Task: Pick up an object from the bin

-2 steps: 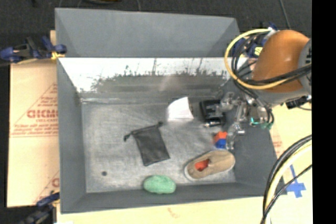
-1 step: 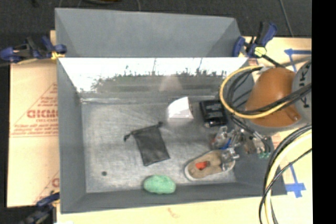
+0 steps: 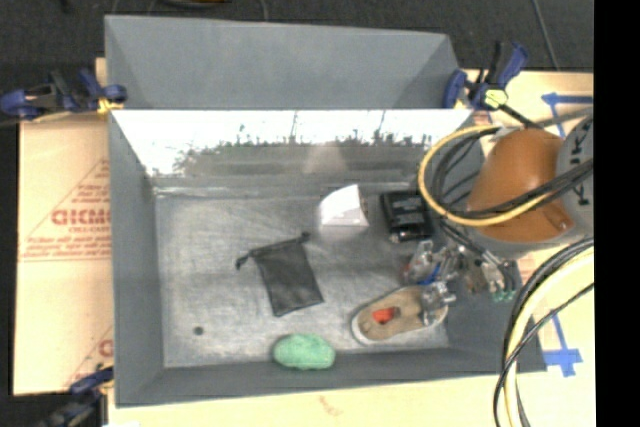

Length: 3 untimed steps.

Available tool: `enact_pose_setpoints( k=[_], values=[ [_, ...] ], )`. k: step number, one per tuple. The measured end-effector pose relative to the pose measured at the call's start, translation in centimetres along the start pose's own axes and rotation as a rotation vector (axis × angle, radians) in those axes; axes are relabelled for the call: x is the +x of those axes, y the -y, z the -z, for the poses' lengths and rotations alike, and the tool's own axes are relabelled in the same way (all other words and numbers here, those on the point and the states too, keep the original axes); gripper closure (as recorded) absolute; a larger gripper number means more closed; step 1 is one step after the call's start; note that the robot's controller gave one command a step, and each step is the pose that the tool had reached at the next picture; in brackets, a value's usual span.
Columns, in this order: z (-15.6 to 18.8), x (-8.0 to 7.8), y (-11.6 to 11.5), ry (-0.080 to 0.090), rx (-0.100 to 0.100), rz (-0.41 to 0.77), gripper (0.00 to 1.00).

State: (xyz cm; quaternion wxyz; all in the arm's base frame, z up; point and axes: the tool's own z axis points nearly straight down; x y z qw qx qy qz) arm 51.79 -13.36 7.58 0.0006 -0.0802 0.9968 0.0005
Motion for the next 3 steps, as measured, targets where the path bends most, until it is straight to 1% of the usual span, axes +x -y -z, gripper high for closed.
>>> enact_pose_setpoints(
  k=[1,2,3],
  values=[
    [12.1,-1.0,0.1,0.002,0.003,0.006,1.0],
    [12.1,-1.0,0.1,0.001,0.003,0.007,1.0],
    [14.9,0.2,-0.1,-0.005,-0.001,0.074,1.0]
  ],
)
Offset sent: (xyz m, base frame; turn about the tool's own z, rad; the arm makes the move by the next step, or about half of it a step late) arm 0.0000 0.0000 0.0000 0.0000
